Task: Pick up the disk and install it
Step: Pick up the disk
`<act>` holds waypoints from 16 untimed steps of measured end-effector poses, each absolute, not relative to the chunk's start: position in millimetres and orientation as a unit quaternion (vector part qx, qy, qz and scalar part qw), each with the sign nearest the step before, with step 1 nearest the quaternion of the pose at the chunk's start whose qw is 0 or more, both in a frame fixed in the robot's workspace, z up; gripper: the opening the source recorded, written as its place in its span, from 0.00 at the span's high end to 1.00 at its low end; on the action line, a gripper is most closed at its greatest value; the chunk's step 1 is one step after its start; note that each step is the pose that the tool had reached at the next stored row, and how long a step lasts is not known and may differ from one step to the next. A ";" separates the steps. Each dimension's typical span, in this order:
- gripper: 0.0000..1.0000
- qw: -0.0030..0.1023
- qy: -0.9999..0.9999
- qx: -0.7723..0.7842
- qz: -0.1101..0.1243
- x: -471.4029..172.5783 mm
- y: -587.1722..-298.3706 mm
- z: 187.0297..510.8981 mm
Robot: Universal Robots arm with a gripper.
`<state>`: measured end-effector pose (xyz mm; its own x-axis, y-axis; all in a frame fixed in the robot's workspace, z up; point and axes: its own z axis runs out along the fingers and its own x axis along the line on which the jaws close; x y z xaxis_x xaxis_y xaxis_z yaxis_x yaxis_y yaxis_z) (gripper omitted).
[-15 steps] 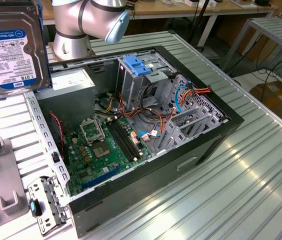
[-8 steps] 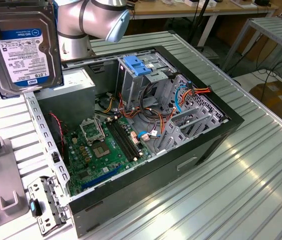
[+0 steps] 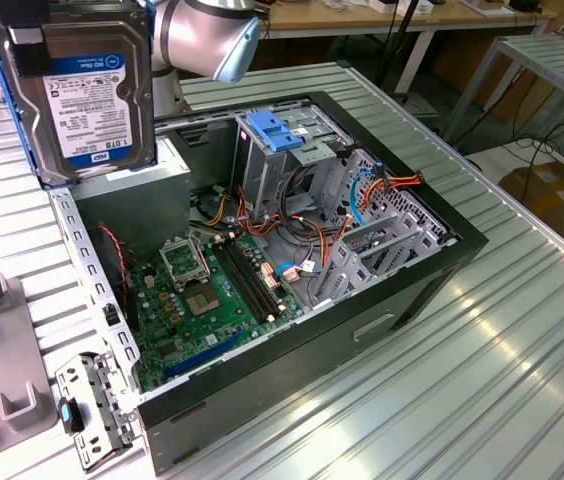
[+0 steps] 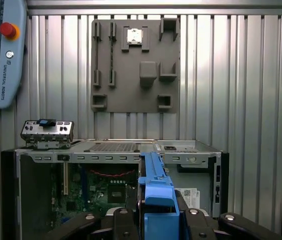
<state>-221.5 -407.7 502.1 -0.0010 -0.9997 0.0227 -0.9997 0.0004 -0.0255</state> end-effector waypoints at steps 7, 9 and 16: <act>0.63 0.001 0.708 -0.706 -0.017 -213.2 -417.7 502.1; 0.63 0.001 0.708 -0.706 -0.017 -210.1 -423.0 502.0; 0.63 0.001 0.708 -0.706 -0.017 -177.3 -427.3 500.8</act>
<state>-177.3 -427.3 500.8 -0.0027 -0.9997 0.0231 -0.9997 0.0021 -0.0253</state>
